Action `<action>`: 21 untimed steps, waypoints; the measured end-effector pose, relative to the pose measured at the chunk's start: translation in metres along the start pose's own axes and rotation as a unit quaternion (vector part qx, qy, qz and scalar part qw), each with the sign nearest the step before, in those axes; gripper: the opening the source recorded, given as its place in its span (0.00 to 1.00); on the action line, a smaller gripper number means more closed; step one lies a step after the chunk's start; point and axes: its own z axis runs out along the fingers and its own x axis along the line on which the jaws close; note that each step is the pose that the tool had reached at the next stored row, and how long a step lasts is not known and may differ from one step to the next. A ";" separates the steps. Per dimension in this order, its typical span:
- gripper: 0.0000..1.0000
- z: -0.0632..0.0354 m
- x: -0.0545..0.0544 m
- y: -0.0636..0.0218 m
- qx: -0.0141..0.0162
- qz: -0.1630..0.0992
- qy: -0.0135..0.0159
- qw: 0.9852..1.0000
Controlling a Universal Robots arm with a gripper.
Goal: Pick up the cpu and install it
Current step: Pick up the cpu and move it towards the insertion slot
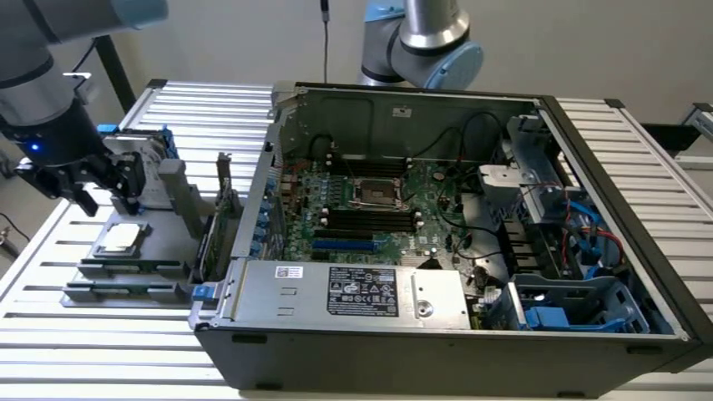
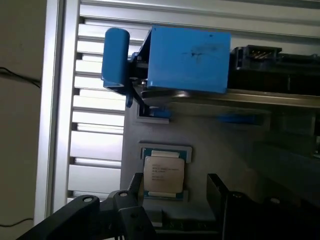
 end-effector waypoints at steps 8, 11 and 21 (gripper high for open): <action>0.62 0.0144 0.004 -0.0036 0.000 -0.003 0.001 1.000; 0.62 0.0197 0.006 -0.0043 0.000 -0.003 0.002 1.000; 0.62 0.0258 0.005 -0.0054 -0.001 -0.003 0.008 1.000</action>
